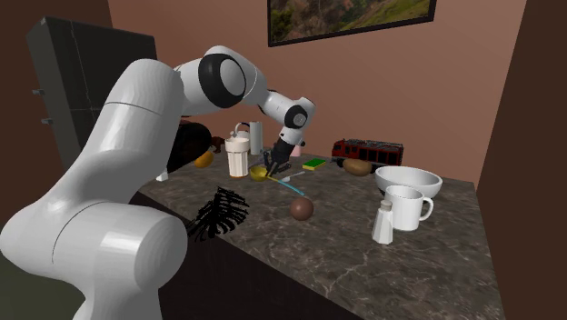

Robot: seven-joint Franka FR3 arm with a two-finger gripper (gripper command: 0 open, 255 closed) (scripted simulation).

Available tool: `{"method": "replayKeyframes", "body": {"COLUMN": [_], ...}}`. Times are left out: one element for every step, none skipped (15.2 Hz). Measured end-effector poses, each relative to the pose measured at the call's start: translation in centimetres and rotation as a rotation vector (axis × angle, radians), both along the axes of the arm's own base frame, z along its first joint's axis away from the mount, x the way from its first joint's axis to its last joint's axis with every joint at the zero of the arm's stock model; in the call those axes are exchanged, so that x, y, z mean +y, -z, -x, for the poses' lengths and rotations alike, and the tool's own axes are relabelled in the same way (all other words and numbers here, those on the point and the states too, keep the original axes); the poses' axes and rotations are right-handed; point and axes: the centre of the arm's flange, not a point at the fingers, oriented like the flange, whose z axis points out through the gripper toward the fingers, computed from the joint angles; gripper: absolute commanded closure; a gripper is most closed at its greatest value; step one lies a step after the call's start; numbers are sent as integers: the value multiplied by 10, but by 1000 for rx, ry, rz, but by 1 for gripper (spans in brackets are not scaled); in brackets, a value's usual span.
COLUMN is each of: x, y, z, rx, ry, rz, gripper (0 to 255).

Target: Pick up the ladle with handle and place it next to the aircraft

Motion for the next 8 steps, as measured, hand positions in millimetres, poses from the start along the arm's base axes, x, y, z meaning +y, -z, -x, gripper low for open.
{"method": "replayKeyframes", "body": {"x": [0,0,0,0,0,0,-2,-8], "y": [0,0,0,0,0,0,-4,-12], "z": [0,0,0,0,0,0,-2,-6], "rx": [0,0,0,0,0,0,0,-1], "ry": [0,0,0,0,0,0,0,0], "rz": [0,0,0,0,0,0,0,0], "gripper": [0,0,0,0,0,0,0,0]}}
